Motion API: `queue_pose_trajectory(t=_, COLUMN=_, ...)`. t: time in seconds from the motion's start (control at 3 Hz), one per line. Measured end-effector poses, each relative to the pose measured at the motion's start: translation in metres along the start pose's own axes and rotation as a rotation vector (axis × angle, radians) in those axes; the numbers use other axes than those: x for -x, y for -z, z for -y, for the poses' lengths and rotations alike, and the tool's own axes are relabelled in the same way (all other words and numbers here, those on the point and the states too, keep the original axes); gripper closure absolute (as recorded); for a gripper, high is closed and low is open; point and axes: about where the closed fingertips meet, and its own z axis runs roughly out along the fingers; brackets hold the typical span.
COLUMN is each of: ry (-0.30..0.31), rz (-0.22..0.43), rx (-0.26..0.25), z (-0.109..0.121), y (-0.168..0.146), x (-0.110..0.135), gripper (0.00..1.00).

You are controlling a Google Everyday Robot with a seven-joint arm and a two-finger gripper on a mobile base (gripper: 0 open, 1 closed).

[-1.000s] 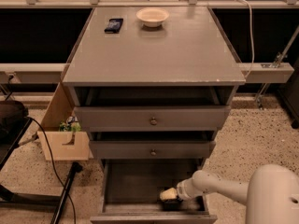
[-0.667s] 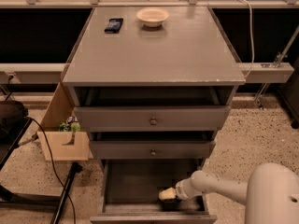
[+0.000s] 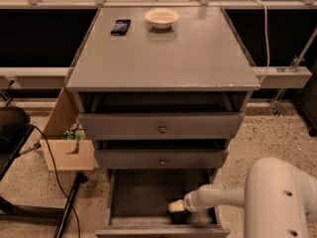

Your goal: Place pepsi can into bottom drawer

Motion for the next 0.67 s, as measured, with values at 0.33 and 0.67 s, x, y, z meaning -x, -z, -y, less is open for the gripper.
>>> queue_pose_trajectory(t=0.33, ry=0.0, rz=0.0, rx=0.0, z=0.0, y=0.0, x=0.0, gripper=1.0)
queue_pose_trajectory(t=0.67, ry=0.018, rz=-0.001, rx=-0.012, z=0.0025, y=-0.0053, x=0.0007, gripper=1.0)
